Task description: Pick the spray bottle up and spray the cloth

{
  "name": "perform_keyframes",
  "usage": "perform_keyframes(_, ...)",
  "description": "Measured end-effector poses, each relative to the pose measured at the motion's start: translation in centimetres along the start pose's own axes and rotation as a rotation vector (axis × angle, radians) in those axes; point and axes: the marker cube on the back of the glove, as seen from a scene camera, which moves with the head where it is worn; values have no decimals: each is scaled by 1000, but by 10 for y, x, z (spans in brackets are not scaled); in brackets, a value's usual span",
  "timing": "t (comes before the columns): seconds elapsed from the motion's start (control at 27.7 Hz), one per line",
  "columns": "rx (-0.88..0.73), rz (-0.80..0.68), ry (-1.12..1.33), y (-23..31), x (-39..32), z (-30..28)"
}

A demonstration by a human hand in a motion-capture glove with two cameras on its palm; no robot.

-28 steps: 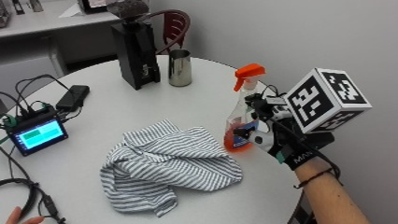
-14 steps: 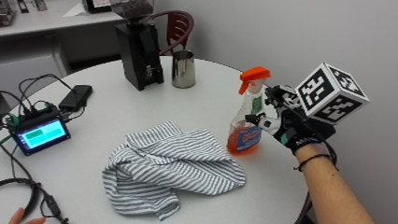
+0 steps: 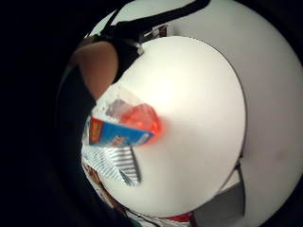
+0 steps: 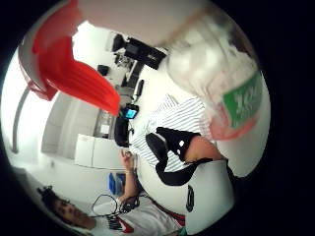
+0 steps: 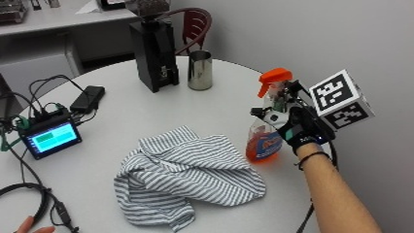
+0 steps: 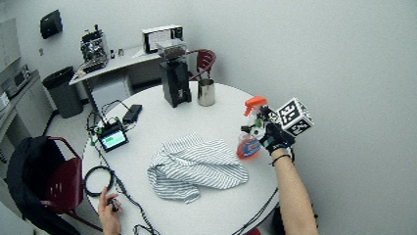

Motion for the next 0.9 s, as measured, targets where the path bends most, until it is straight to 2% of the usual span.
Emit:
perform_keyframes(0.4,101,-35,-114,-10,0,2)
perform_keyframes(0.9,134,-52,-161,-13,-4,6)
